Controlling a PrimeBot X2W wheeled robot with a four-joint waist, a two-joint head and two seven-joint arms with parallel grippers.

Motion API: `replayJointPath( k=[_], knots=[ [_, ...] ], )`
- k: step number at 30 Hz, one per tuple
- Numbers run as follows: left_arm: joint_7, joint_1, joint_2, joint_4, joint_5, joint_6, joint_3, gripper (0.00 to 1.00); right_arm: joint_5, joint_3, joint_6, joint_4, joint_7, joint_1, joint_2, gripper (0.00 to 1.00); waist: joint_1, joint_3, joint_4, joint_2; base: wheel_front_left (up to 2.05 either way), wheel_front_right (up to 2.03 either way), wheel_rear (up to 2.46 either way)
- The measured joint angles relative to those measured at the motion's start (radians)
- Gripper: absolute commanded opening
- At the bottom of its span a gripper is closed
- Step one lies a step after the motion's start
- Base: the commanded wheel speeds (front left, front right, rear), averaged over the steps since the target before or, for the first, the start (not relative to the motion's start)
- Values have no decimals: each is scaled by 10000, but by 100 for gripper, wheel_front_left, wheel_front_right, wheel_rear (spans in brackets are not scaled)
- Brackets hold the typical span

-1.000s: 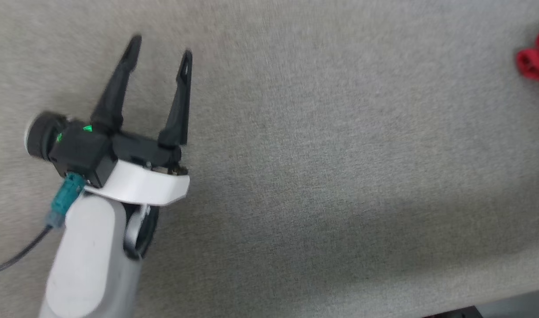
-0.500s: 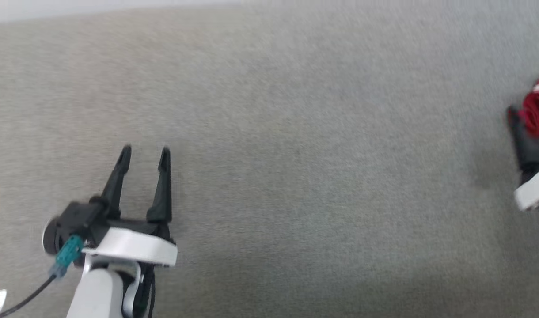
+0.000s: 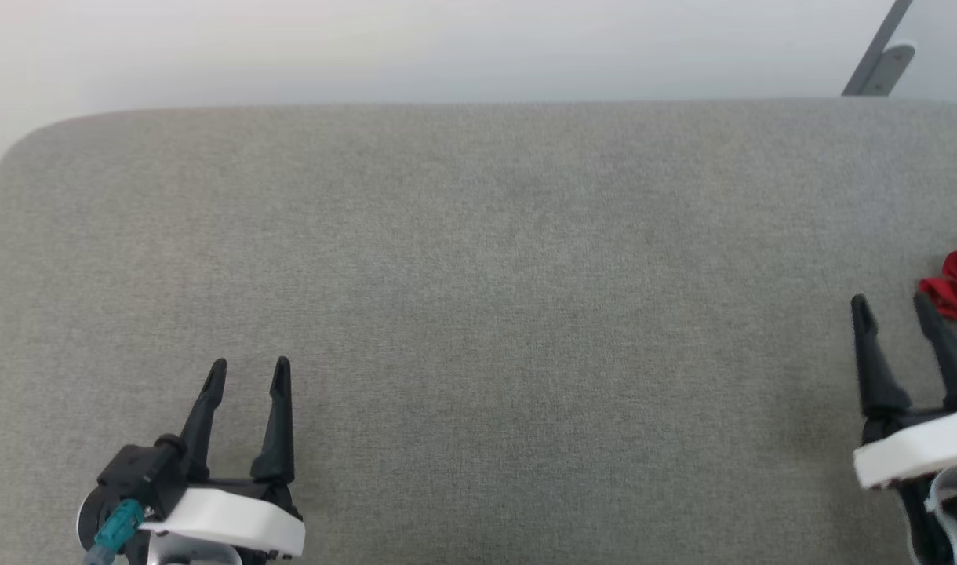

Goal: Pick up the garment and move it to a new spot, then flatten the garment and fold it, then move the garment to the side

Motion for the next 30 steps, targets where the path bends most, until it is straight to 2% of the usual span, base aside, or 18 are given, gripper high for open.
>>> replayJointPath(
  k=[6,17,30],
  knots=[
    [0,428,-40,-263,-8,0,-146,100,-518,-328,0,-805,-2,785,604,100,0,-381,110,0,0,0,0],
    [0,921,-123,-955,119,0,-117,100,-980,-663,-2,-1590,36,1534,1185,100,0,-586,280,0,0,0,0],
    [0,1037,-155,-1068,169,0,-38,100,-949,-487,-2,-1739,207,1584,1327,100,0,-659,265,0,0,0,0]
  ],
)
